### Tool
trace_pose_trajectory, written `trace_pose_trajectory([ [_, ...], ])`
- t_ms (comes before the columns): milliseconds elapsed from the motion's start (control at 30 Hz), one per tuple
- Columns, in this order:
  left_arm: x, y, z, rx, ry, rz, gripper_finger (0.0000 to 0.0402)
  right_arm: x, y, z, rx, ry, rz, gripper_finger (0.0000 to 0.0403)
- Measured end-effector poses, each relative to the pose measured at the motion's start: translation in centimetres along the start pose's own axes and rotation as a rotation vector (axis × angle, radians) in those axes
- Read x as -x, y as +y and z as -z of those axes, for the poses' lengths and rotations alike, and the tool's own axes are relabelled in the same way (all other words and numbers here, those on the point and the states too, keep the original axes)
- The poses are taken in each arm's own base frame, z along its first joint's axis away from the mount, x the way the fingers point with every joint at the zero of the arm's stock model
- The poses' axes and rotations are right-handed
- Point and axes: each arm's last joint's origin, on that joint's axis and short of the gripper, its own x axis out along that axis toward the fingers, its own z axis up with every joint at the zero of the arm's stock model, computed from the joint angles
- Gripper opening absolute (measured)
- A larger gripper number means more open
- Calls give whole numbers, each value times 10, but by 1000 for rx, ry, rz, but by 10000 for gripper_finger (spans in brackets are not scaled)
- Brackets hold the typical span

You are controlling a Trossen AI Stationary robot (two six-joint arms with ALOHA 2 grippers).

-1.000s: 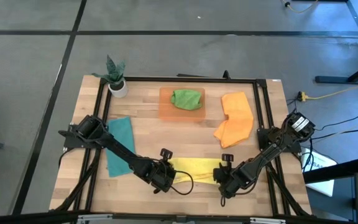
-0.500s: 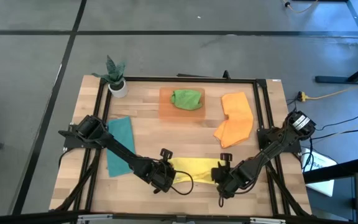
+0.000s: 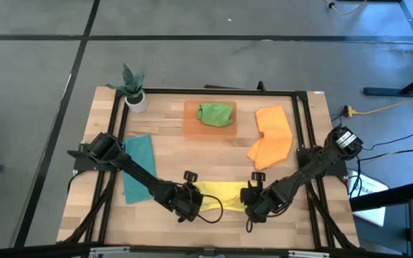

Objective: Roll microfiber towels into tight, uniform cylinder then place into a basket
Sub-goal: Fold the yellow microfiber cloth

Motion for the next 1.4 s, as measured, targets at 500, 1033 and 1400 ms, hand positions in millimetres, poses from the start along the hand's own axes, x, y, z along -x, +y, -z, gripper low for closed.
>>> trace_pose_trajectory([
  [500, 35, 10, -17, 110, 136, -39, 62, 9, -11, -21, -32, -52, 68, 0],
  [1033, 68, -4, -29, 70, 111, -16, 63, 1, -50, -30, -260, -5, 255, 0],
  [1400, 70, -7, -28, 92, 113, -18, 63, -4, -67, -33, -340, 8, 354, 0],
])
